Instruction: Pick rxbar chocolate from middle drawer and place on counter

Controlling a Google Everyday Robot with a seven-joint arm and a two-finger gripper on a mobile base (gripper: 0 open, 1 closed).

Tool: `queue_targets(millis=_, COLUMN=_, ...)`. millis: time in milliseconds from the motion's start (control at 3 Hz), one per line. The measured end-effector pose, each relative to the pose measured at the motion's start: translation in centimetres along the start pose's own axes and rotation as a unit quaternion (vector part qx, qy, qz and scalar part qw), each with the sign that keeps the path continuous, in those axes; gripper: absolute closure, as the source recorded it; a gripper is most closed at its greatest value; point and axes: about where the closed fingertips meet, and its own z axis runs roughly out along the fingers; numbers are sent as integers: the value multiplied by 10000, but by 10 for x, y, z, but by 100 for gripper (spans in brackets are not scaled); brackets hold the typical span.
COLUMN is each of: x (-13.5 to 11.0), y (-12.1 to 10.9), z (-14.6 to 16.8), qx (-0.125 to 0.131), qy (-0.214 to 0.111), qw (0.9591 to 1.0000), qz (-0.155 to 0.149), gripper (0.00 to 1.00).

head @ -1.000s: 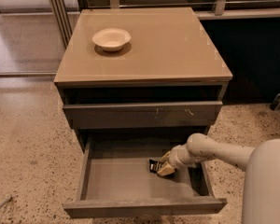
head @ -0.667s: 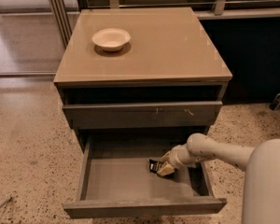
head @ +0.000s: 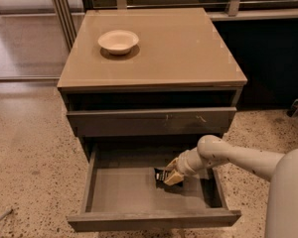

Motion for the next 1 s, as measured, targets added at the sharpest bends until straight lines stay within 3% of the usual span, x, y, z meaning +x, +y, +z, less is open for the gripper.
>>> queue_targets(millis=333, x=-46, y=20, z=-34, qx=-278, qy=190, qw=9987, qz=-395, gripper=100)
queue_targets(millis=667, x=-99, y=37, z=-76, qx=-249, qy=522, qw=9963, qz=-633, gripper=100)
queue_targets(millis=1000, x=-150, y=60, z=-123, qx=156, qy=631, qw=9956, qz=-675, gripper=100)
